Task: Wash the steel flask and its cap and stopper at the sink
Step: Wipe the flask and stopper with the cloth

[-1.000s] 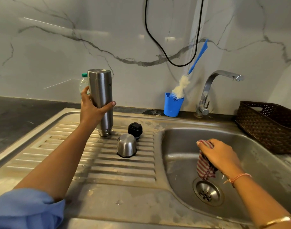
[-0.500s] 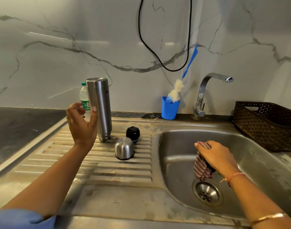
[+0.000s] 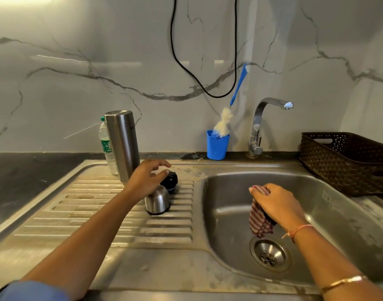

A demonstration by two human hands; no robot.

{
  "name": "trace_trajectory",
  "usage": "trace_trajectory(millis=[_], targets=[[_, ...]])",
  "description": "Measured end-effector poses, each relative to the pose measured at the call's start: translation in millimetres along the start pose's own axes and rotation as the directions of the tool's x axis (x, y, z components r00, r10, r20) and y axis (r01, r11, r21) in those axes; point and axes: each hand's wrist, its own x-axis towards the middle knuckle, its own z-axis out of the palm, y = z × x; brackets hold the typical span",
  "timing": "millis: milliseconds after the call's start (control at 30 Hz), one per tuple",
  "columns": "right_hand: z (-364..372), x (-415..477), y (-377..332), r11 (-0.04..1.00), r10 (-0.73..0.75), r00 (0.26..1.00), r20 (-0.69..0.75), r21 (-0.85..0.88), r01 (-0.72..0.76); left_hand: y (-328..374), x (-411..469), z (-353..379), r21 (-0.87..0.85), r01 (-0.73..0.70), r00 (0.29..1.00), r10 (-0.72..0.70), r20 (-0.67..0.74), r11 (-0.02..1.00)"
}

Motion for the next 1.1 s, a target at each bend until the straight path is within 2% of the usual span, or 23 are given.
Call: trace_trajectory(millis=[67,133,200,267,367,467,533,600,667,700,733,767,800,833,867,900,933,1000,1067,1100], targets=[[0.2,-0.1,-0.7,1.0,0.003,1.0,0.0,0.002,-0.003,4.9,9.4,3.7,0.053,0.017,0.996,-0.022,0.089,0.998],[0.0,-0.1,-0.5,1.0,0.004,1.0,-0.002,-0.003,-0.004,11.7,19.4,7.8,0.075,0.095,0.979,-0.106,0.172,0.993],[-0.3,-0.2,-0.5,1.0,0.005,1.0,-0.007,-0.008,-0.005,16.6,26.5,12.1,0.181,0.17,0.939,-0.215,0.267,0.969],[0.0,0.1,-0.5,1.0,0.007,1.0,-0.008,-0.017,-0.007,20.3,31.7,15.7,0.297,0.178,0.9,-0.277,0.336,0.938],[-0.6,-0.1,-0.3,1.0,0.009,1.0,-0.005,-0.025,-0.009,29.8,36.0,20.3,0.395,0.181,0.892,-0.319,0.32,0.901],[-1.3,-0.5,-1.2,1.0,0.009,1.0,-0.002,-0.021,-0.01,40.4,35.2,27.2,0.463,0.113,0.932,-0.255,0.258,0.879],[-2.5,-0.7,-2.0,1.0,0.002,1.0,-0.002,-0.023,-0.002,48.1,31.0,35.2,0.362,0.099,0.97,-0.171,0.172,0.927],[-2.5,1.3,-0.9,1.0,0.001,1.0,-0.006,0.002,-0.001,61.7,23.3,43.6,0.176,0.105,0.989,-0.122,0.085,0.979],[-2.4,4.2,1.1,0.995,0.027,1.0,-0.007,0.096,-0.026,76.1,14.7,56.0,-0.08,0.191,0.979,-0.183,0.092,0.978],[-3.2,5.1,1.2,0.982,0.049,0.999,0.001,0.185,-0.048,80.4,9.7,65.6,-0.285,0.297,0.952,-0.261,0.159,0.911],[-4.1,5.9,0.9,0.949,0.079,0.997,0.025,0.305,-0.083,83.7,3.8,75.8,-0.491,0.427,0.904,-0.338,0.263,0.759],[-5.3,5.5,0.3,0.883,0.112,0.991,0.075,0.45,-0.134,87.0,-3.8,85.4,-0.627,0.545,0.838,-0.383,0.389,0.556],[-6.9,4.7,-0.5,0.787,0.141,0.978,0.152,0.582,-0.204,88.9,-10.7,93.7,-0.696,0.617,0.781,-0.394,0.484,0.368],[-9.4,2.9,-0.2,0.687,0.16,0.96,0.23,0.672,-0.276,89.2,-15.4,101.9,-0.714,0.654,0.743,-0.392,0.543,0.251],[-11.7,1.3,0.5,0.606,0.165,0.945,0.283,0.727,-0.324,88.9,-18.2,109.2,-0.712,0.674,0.72,-0.394,0.571,0.199],[-12.5,1.2,2.1,0.567,0.17,0.939,0.3,0.749,-0.342,88.4,-19.3,114.6,-0.705,0.684,0.708,-0.401,0.581,0.186],[-12.5,2.4,4.0,0.574,0.171,0.946,0.276,0.752,-0.323,91.3,-20.0,118.4,-0.709,0.684,0.706,-0.404,0.581,0.175],[-11.8,1.5,0.3,0.699,0.133,0.984,0.12,0.693,-0.179,99.0,-22.1,124.0,-0.733,0.662,0.718,-0.414,0.56,0.158],[-8.9,-5.4,-11.0,0.843,-0.014,0.997,-0.071,0.536,0.05,106.4,-26.4,131.0,-0.741,0.646,0.734,-0.411,0.54,0.181],[-5.3,-8.8,-16.8,0.893,-0.121,0.984,-0.13,0.419,0.166,109.7,-28.9,135.3,-0.731,0.636,0.756,-0.39,0.525,0.248]])
